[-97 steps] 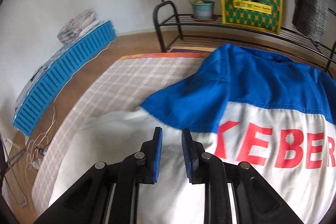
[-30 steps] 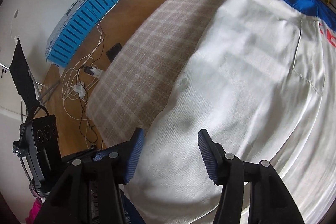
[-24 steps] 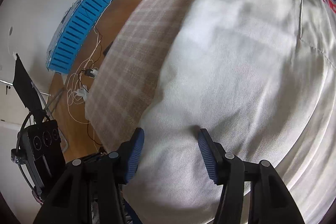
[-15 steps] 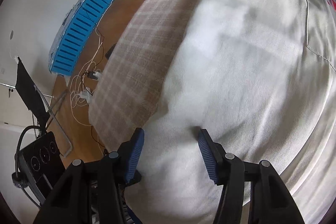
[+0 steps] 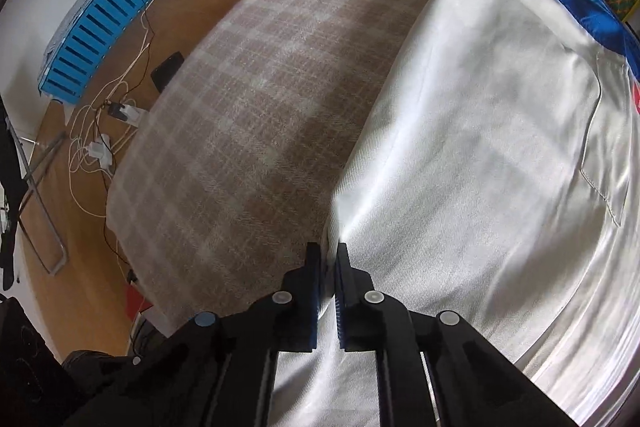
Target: Fold large clothes
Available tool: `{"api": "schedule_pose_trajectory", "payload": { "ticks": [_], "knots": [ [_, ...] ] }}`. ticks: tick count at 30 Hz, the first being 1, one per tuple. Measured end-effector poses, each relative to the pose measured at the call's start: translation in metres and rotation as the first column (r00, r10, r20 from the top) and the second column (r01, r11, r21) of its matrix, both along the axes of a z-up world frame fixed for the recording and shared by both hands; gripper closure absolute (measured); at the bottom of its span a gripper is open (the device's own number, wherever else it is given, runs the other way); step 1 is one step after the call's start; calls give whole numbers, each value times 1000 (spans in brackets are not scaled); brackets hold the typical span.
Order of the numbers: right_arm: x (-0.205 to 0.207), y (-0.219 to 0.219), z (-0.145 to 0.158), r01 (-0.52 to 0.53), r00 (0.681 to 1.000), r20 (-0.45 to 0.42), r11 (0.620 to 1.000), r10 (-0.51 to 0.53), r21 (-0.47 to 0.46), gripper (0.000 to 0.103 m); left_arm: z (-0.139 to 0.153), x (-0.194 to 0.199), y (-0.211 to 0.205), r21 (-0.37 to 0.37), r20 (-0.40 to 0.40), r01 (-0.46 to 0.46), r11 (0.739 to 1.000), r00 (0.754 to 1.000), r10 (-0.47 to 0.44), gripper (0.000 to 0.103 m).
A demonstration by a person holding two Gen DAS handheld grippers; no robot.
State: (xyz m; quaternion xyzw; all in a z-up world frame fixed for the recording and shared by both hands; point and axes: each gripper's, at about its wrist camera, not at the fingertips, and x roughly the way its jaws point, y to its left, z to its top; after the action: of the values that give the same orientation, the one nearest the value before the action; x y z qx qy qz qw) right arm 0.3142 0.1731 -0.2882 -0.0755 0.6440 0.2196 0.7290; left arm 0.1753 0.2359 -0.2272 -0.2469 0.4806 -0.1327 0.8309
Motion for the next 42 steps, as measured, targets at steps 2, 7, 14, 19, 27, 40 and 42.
{"api": "schedule_pose_trajectory", "payload": {
  "ticks": [2,7,14,19,27,40,42],
  "knots": [
    [-1,-7,1,6,1000,6,1000,-6,27,101,-2,-4,14,-18,18,-52,998,998,52,33],
    [2,-20,11,42,999,-4,991,-41,124,101,-22,7,23,-107,-80,-41,993,996,33,33],
    [-1,-30,19,74,997,-16,975,-72,210,101,-19,1,-2,-59,-69,88,994,993,-92,73],
    [-3,-33,21,80,997,-18,969,-78,232,101,-4,-18,-5,-58,-20,82,995,996,-83,97],
    [3,-35,37,18,999,28,980,-24,197,71,14,-33,-15,-15,21,41,999,999,-41,101],
    [52,-11,31,49,996,82,998,-46,-28,55,49,-31,-45,37,112,100,994,988,-103,101],
    [53,-15,25,63,995,78,997,-60,-32,86,51,-27,-50,60,115,105,993,987,-111,101]
  ]
}}
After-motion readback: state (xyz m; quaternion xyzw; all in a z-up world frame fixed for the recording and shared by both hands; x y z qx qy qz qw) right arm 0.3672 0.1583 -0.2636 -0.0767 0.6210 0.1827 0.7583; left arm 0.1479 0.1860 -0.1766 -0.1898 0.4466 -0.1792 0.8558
